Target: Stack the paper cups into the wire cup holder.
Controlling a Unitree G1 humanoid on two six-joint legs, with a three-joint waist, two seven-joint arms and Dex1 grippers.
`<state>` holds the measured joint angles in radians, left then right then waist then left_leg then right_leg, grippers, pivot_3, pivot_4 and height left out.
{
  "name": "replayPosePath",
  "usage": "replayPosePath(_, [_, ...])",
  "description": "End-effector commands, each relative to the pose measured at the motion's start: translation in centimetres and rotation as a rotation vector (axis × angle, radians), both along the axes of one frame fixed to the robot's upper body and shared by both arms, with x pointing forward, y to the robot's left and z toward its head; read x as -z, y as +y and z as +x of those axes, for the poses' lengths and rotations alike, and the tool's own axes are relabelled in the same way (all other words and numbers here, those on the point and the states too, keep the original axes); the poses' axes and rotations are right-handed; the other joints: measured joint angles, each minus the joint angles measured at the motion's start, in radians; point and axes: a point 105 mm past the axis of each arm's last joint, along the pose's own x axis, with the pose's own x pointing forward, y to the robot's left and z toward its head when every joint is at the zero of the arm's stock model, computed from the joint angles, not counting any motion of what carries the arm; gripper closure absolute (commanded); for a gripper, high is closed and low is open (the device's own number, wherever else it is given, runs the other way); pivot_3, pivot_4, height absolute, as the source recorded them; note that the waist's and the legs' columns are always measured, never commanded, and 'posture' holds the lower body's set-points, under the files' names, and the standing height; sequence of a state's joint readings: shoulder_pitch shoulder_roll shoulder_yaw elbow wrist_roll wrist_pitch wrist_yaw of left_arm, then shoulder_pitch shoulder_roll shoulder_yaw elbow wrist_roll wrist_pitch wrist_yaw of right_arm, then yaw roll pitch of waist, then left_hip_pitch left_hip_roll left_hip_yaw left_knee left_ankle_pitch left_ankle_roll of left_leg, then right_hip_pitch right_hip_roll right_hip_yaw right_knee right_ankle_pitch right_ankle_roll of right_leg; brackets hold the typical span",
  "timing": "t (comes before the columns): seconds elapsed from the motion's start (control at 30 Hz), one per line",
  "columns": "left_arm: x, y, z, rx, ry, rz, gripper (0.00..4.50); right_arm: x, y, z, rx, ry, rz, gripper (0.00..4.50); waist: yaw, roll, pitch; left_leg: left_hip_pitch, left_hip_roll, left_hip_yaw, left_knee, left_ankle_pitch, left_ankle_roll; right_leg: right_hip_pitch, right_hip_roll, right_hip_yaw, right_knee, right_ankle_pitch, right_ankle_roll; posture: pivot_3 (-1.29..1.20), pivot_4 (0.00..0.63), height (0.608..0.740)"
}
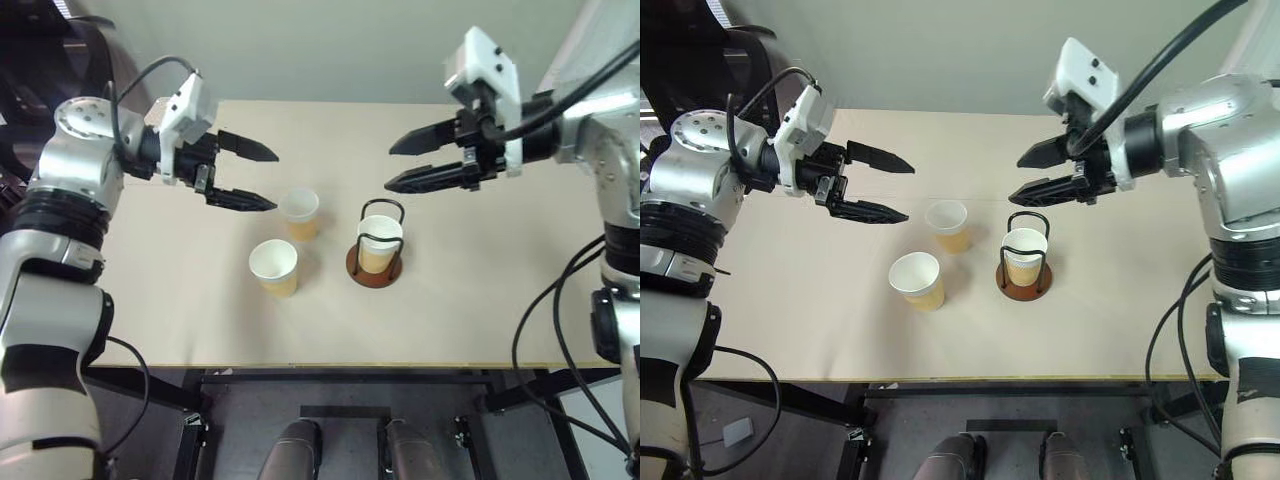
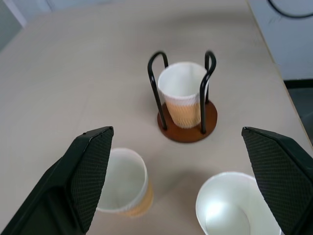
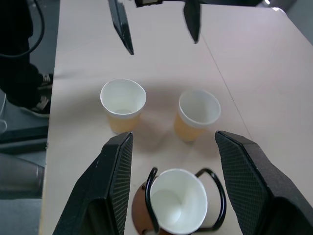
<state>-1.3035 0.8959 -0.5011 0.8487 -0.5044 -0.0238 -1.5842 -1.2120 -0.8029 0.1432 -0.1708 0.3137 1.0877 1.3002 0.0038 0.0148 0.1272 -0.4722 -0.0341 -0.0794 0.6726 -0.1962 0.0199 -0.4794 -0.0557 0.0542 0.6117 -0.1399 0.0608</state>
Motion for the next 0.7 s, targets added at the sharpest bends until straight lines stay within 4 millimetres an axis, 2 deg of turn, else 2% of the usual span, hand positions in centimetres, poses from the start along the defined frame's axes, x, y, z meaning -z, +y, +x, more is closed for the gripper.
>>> replayPosePath(0.03, [0.8, 0.5, 0.8, 0.004, -0.114, 0.215, 0.0, -2.2, -1.6, -1.4, 0.045, -0.084, 0.035, 1.85, 0.003, 0.0, 0.0, 0.0, 0.001, -0.002, 0.0, 0.0, 0.0, 0.0, -0.001, 0.001, 0.0, 0.0, 0.0, 0.0, 0.15, 0.74])
replayPosePath(0.17, [3.1, 1.5, 2.7, -0.028, -0.301, 0.499, 0.0, -2.9, -2.5, -2.1, 0.071, -0.126, 0.019, 1.85, 0.003, 0.0, 0.0, 0.0, 0.0, 0.0, 0.0, -0.005, 0.009, 0.0, 0.0, 0.002, 0.0, 0.0, 0.001, 0.0, 0.15, 0.74])
replayPosePath(0.33, [4.0, 1.5, 4.1, -0.047, -0.408, 0.626, 0.0, -2.8, -2.7, -2.4, 0.076, -0.129, 0.019, 1.85, -0.002, 0.0, 0.0, 0.001, 0.0, -0.001, 0.001, -0.005, 0.01, 0.0, 0.0, 0.003, 0.0, 0.001, 0.005, 0.0, 0.15, 0.74])
replayPosePath(0.5, [1.5, -1.1, 6.1, -0.104, -0.595, 0.625, 0.0, -2.3, -3.2, -2.2, 0.098, -0.114, 0.008, 1.85, 0.002, -0.001, 0.0, 0.0, -0.003, 0.001, 0.0, -0.004, 0.011, -0.001, 0.002, 0.0, 0.0, 0.002, 0.005, 0.0, 0.15, 0.74])
replayPosePath(0.63, [-0.3, -1.6, 6.2, -0.104, -0.647, 0.639, 0.0, -2.1, -3.6, -2.1, 0.114, -0.103, 0.001, 1.85, 0.0, -0.001, 0.0, -0.001, -0.005, 0.001, 0.0, -0.005, 0.012, -0.002, -0.001, 0.003, -0.001, 0.003, 0.007, 0.0, 0.15, 0.74])
replayPosePath(0.67, [-0.6, -1.7, 6.1, -0.101, -0.656, 0.651, 0.0, -2.1, -3.7, -2.1, 0.119, -0.1, 0.0, 1.85, 0.001, -0.001, 0.0, 0.0, -0.008, 0.004, -0.001, -0.005, 0.013, -0.002, 0.003, 0.0, -0.001, 0.003, 0.008, 0.0, 0.15, 0.74])
replayPosePath(0.7, [-0.8, -1.7, 6.1, -0.098, -0.662, 0.66, 0.0, -2.1, -3.8, -2.1, 0.123, -0.098, -0.001, 1.85, 0.0, -0.001, 0.0, -0.001, -0.006, 0.002, 0.0, -0.006, 0.013, -0.001, -0.003, 0.003, -0.002, 0.003, 0.01, 0.0, 0.15, 0.74])
